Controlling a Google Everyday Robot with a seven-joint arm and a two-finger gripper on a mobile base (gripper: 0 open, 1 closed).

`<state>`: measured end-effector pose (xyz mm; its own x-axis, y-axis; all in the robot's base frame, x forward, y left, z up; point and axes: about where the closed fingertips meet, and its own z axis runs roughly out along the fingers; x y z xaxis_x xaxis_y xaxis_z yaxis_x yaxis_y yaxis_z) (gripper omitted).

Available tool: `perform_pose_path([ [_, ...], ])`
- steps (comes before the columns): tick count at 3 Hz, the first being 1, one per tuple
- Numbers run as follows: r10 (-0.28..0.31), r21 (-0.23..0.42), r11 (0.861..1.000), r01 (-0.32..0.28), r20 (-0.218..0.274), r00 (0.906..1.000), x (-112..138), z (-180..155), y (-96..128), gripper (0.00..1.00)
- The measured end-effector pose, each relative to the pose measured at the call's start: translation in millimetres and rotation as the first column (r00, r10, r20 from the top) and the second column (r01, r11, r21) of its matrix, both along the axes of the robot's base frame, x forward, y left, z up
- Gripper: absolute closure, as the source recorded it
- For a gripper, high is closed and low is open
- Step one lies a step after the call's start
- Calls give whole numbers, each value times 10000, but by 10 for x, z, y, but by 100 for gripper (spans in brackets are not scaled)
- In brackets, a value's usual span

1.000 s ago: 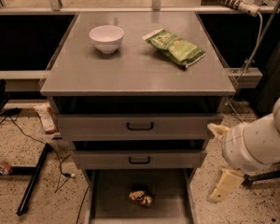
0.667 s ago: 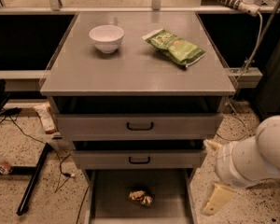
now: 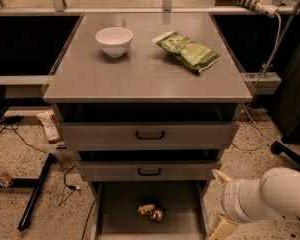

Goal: Pick orange can from bottom drawer and place on counter

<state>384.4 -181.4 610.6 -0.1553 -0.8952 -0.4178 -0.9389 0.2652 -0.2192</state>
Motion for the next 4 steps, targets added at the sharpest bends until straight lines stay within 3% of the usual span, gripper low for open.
perform_pose_path([
  [1,6,1,10000,-6,-2,10000,-1,-2,1,0],
  [2,410,207,9989,-414,185,9990,87,-247,138,0],
  [4,1373,1182,9818,-1484,970,9858,477,-1011,303,0],
])
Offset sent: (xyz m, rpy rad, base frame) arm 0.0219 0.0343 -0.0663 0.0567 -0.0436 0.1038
